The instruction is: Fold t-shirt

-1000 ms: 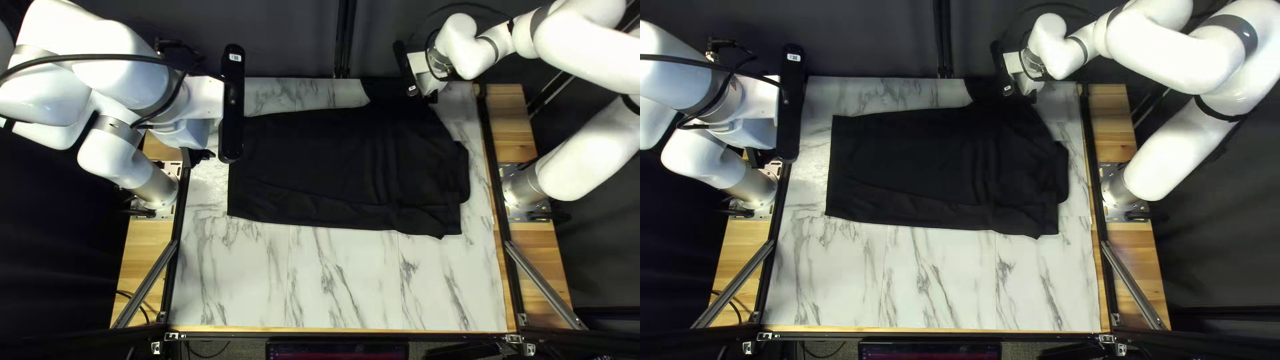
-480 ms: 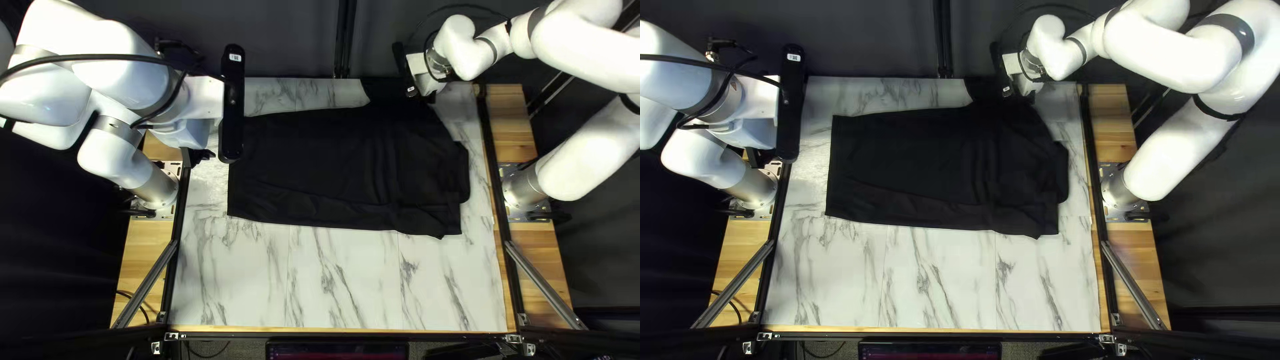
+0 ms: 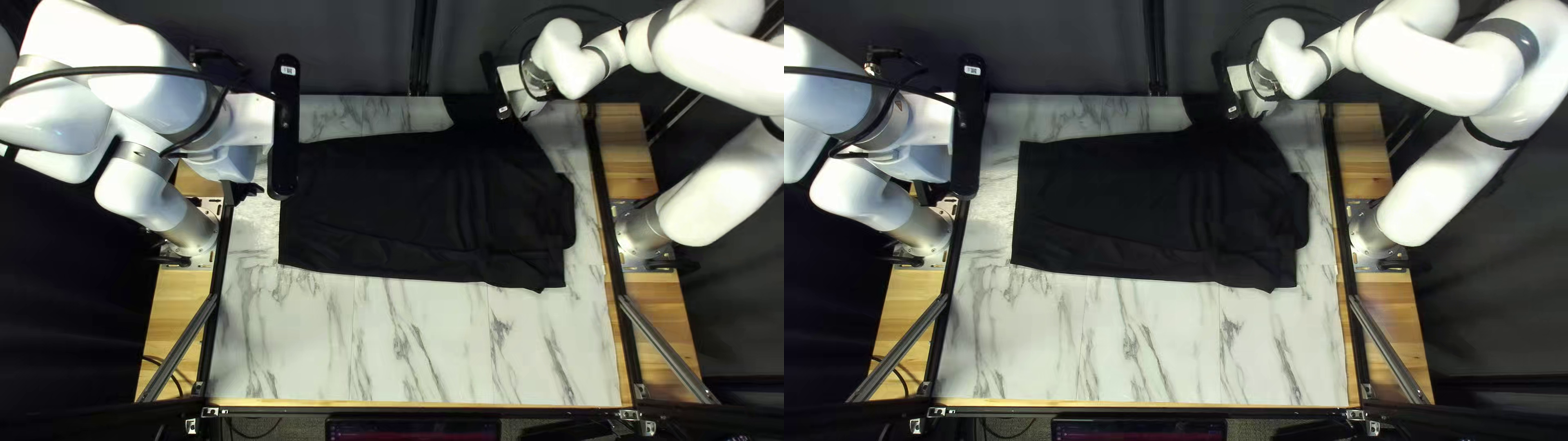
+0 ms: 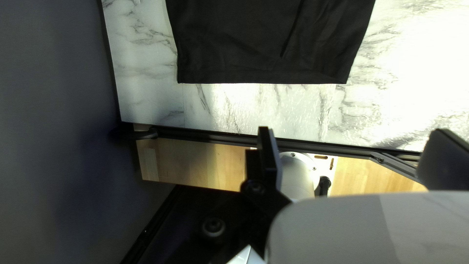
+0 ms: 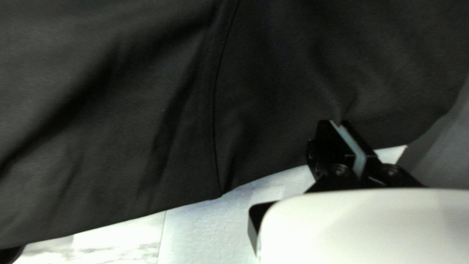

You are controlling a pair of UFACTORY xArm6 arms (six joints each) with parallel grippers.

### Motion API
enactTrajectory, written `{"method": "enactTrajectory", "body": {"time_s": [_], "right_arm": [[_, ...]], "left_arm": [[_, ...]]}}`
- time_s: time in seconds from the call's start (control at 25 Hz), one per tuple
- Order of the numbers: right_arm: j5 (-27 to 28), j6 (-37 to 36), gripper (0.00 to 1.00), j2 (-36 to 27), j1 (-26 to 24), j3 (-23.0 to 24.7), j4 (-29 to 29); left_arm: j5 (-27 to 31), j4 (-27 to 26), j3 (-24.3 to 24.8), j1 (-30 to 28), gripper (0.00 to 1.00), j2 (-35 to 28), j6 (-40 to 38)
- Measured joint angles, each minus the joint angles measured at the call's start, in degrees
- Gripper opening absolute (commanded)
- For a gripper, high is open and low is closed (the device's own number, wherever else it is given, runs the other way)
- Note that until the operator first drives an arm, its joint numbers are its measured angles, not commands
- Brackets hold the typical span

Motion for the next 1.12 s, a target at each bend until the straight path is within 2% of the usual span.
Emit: {"method": "enactTrajectory", "body": {"time_s": [0.44,0.8,1.12], "right_arm": [[2.6,12.9,0.00,-13.0,6.8,7.6,-7.4],[4.4,24.6,0.00,-23.0,14.3,15.1,-12.9],[8.4,33.2,0.00,-30.3,21.2,18.4,-16.5]], "left_arm": [[0.0,0.0,0.0,0.0,1.00,0.0,0.0],[0.0,0.0,0.0,0.0,1.00,0.0,0.0],[0.0,0.0,0.0,0.0,1.00,0.0,0.0]]}}
